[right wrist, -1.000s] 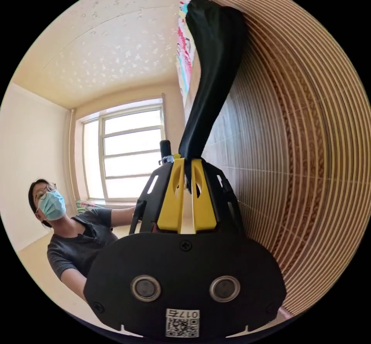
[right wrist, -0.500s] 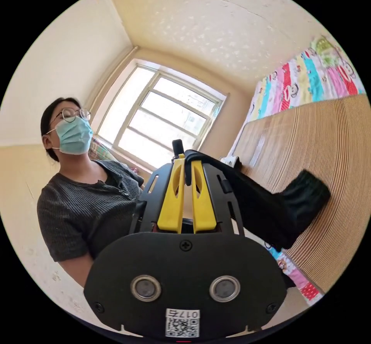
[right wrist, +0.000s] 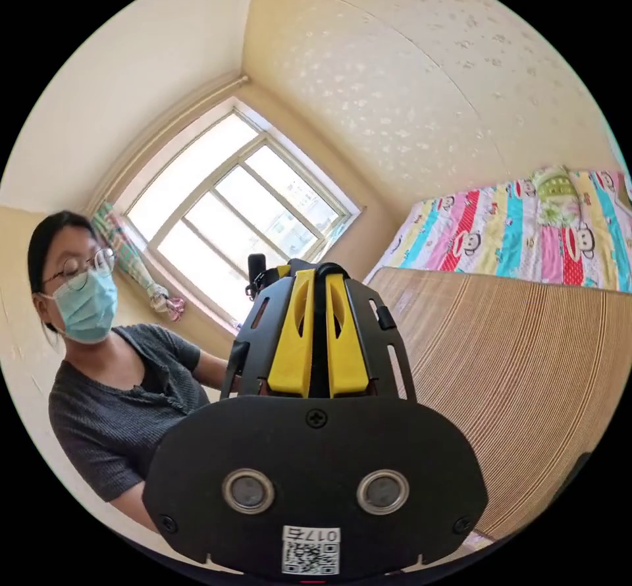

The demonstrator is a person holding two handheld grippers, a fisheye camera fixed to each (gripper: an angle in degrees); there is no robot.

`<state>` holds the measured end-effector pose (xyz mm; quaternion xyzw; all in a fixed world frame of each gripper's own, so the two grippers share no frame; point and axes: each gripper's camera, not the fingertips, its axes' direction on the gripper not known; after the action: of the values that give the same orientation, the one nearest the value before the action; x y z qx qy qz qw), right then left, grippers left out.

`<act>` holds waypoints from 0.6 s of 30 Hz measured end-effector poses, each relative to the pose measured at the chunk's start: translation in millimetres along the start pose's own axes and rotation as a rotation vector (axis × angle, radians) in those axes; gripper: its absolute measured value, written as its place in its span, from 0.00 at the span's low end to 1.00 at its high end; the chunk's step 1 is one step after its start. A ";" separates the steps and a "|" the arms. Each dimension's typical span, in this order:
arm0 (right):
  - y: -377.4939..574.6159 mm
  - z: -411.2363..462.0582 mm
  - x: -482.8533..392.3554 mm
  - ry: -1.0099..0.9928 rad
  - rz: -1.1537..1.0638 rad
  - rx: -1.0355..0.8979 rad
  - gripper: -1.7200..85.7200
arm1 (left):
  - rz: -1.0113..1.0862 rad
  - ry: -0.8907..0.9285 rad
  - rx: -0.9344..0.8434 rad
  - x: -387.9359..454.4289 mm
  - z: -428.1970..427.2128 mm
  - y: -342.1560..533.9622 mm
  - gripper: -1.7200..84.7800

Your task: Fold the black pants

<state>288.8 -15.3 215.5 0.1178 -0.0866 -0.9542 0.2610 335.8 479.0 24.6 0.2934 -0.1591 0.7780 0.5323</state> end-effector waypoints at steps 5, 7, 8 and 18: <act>2.5 69.3 129.6 0.147 0.305 -0.117 0.04 | -0.162 -0.187 -0.173 -115.3 63.0 7.4 0.06; 22.9 94.8 153.0 0.213 0.347 -0.193 0.05 | -0.183 -0.257 -0.258 -146.1 82.2 24.2 0.06; 43.6 108.2 164.2 0.243 0.356 -0.227 0.05 | -0.202 -0.310 -0.332 -163.4 95.7 41.7 0.07; 302.0 129.5 237.1 0.257 0.859 -0.275 0.07 | -0.596 -0.327 -0.642 -238.8 138.8 293.6 0.07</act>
<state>199.8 -381.1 365.3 0.1528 0.0326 -0.7400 0.6542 167.5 113.4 2.0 0.2653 -0.3824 0.4461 0.7644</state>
